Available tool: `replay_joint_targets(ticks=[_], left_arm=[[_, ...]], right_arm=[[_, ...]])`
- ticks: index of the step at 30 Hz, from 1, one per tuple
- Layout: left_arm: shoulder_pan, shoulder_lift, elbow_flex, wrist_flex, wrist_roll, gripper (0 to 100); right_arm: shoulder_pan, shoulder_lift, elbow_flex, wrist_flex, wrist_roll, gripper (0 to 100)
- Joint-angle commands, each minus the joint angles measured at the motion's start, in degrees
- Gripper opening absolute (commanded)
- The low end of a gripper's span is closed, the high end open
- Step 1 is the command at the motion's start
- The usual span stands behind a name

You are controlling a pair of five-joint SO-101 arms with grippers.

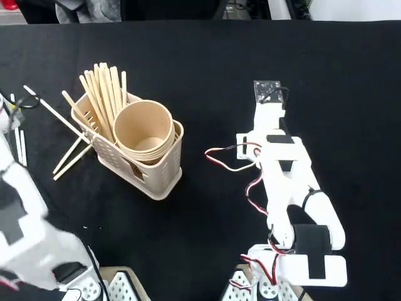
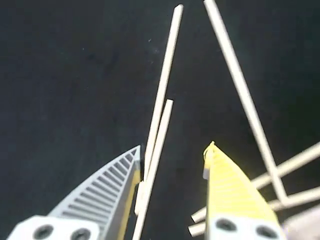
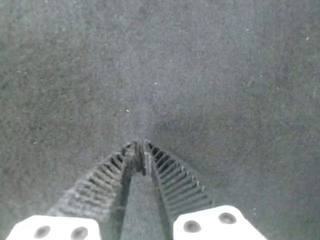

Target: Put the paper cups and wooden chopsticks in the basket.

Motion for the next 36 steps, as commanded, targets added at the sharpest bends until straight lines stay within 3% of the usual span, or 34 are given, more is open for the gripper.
replay_joint_targets(ticks=[1, 7, 15, 18, 24, 31, 36], left_arm=[[-1.01, 19.6, -20.26, 2.11, -0.62, 20], [0.31, 42.64, -47.69, 9.67, -0.62, 20], [1.71, 66.9, -79.69, 12.66, -0.53, 19], [1.54, 71.21, -82.33, 13.63, -0.53, 18], [0.84, 71.91, -81.98, 13.98, -0.88, 2], [0.66, 69.71, -88.31, 20.92, -0.53, 3], [1.19, 59.08, -88.4, 25.93, -0.53, 3]], right_arm=[[-0.97, -1.36, -0.48, -0.79, -0.09, 1.5], [-0.97, -1.36, -0.48, -0.79, -0.09, 1.5], [-0.79, -1.27, -0.4, -0.79, -0.09, 1.5], [-0.88, -1.27, -0.31, -0.79, -0.09, 1.5], [-0.88, -1.27, -0.31, -0.79, -0.09, 1.5], [-0.97, -1.27, -0.31, -0.79, -0.09, 1.5], [-0.97, -1.27, -0.4, -0.79, -0.09, 1.5]])
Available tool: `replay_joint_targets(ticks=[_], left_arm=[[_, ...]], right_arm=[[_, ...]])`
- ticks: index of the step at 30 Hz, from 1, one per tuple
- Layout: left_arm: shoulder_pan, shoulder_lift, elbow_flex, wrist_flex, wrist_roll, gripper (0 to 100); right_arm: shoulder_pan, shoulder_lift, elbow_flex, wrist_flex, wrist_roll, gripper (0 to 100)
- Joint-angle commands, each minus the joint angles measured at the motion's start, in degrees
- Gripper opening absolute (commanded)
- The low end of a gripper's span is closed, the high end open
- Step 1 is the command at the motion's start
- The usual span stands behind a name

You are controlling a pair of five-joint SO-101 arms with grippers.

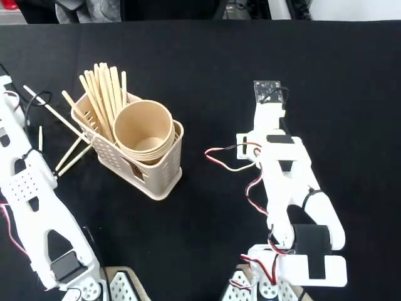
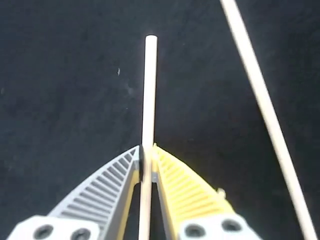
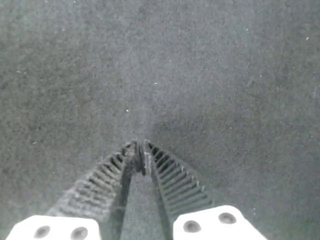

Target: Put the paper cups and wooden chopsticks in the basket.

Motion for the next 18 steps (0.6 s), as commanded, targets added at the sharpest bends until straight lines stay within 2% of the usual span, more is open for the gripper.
replay_joint_targets(ticks=[1, 4, 7, 12, 18], left_arm=[[-0.04, -14.07, -2.33, 5.54, -0.09, 3], [0.22, -22.42, -2.42, 10.64, 0.0, 3], [1.19, -31.56, -1.8, 11.52, 0.26, 3], [1.8, -48.53, 7.52, 11.6, 11.25, 3], [12.0, -74.73, 25.19, 10.99, 14.42, 3]], right_arm=[[-0.97, -1.27, -0.4, -0.79, -0.09, 1.5], [-0.97, -1.27, -0.48, -0.79, -0.09, 1.5], [-1.05, -1.27, -0.48, -0.79, -0.09, 1.5], [-1.05, -1.27, -0.48, -0.79, -0.09, 1.5], [-0.97, -1.27, -0.31, -0.79, -0.09, 1.5]])
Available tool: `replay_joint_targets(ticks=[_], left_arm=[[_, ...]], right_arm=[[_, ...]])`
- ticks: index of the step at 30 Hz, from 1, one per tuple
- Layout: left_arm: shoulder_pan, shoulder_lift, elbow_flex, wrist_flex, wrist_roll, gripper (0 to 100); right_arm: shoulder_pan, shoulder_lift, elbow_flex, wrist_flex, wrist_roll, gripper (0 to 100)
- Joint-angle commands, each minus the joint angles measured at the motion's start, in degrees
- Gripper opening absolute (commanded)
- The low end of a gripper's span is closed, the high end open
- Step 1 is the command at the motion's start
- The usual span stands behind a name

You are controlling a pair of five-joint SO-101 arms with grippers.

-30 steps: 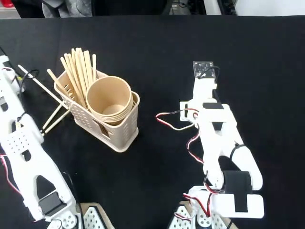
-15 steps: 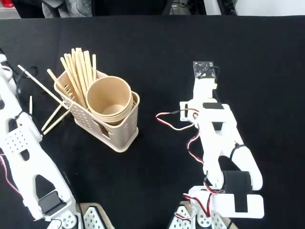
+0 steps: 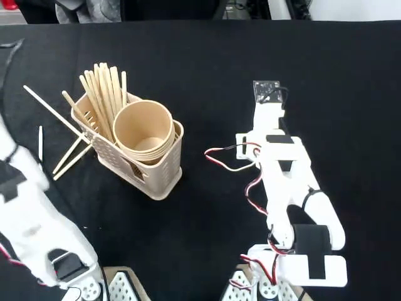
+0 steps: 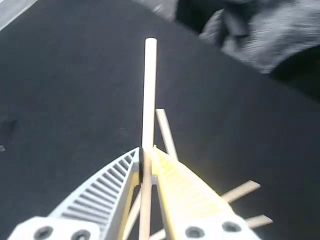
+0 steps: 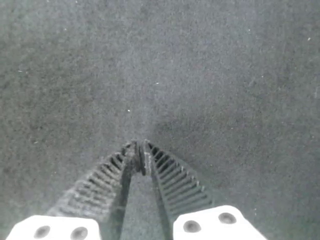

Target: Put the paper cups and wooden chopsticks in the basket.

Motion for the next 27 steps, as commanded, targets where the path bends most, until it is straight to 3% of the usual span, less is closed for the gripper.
replay_joint_targets(ticks=[1, 6, 9, 20, 27], left_arm=[[8.66, -23.38, 9.01, -0.88, 1.93, 3], [15.52, -40.09, 9.19, -7.21, 2.02, 3], [16.13, -47.12, 9.71, -10.9, 2.02, 3], [16.57, -59.78, 10.51, -3.34, 8.7, 3], [16.57, -60.04, 25.63, -6.51, 9.14, 3]], right_arm=[[-0.7, -1.27, -0.31, -0.79, -0.09, 1.5], [-0.7, -1.27, -0.4, -0.79, -0.09, 1.5], [-0.7, -1.27, -0.4, -0.79, -0.09, 1.5], [-0.7, -1.27, -0.48, -0.79, -0.09, 1.5], [-0.7, -1.27, -0.48, -0.79, -0.09, 1.5]])
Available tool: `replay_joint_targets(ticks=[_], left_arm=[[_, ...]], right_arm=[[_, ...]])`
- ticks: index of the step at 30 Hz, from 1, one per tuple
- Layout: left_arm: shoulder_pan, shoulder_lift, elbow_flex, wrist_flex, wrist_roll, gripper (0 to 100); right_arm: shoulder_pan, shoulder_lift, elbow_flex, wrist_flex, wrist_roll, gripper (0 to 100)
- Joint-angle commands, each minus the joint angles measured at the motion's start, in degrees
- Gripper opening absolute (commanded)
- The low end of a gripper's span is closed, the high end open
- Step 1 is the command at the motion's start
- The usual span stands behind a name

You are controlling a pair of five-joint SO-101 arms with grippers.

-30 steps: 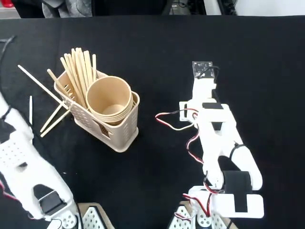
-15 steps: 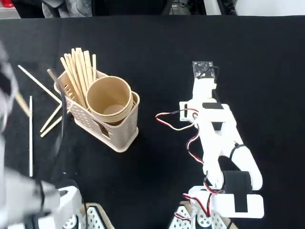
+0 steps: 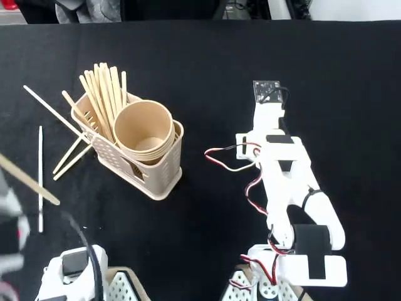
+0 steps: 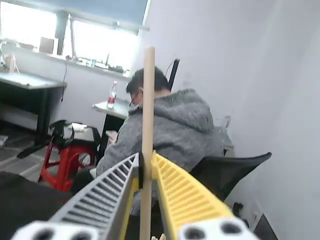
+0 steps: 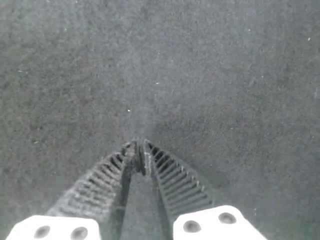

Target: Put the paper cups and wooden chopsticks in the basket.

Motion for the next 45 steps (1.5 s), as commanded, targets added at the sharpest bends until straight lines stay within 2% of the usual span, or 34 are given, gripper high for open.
replay_joint_targets(ticks=[1, 6, 10, 13, 16, 19, 22, 28, 32, 39, 45], left_arm=[[0.48, -0.53, 13.14, -5.27, 0.79, 3], [0.48, -10.73, 28.97, -14.42, 0.44, 3], [0.48, -26.46, 47.52, -27.16, 0.26, 3], [0.48, -38.68, 65.71, -42.29, 0.26, 3], [0.48, -47.56, 83.12, -60.92, 0.7, 3], [2.95, -49.49, 95.69, -78.68, 1.67, 3], [8.13, -46.95, 101.14, -88.44, 1.23, 3], [16.57, -35.08, 98.86, -88.88, -6.51, 3], [18.07, -26.99, 97.71, -89.49, -11.52, 3], [17.71, -16.88, 95.52, -89.32, -12.13, 3], [17.71, -15.82, 95.34, -89.32, -11.87, 3]], right_arm=[[-0.79, -1.27, -0.48, -0.79, -0.09, 1.5], [-0.79, -1.27, -0.48, -0.79, -0.09, 1.5], [-0.79, -1.27, -0.48, -0.79, -0.09, 1.5], [-0.79, -1.27, -0.48, -0.79, -0.09, 1.5], [-0.79, -1.27, -0.48, -0.79, -0.09, 1.5], [-0.79, -1.27, -0.48, -0.79, -0.09, 1.5], [-0.79, -1.27, -0.48, -0.79, -0.09, 1.5], [-0.79, -1.27, -0.48, -0.79, -0.09, 1.5], [-0.79, -1.27, -0.48, -0.79, -0.09, 1.5], [-0.79, -1.27, -0.48, -0.79, -0.09, 1.5], [-0.79, -1.27, -0.48, -0.79, -0.09, 1.5]])
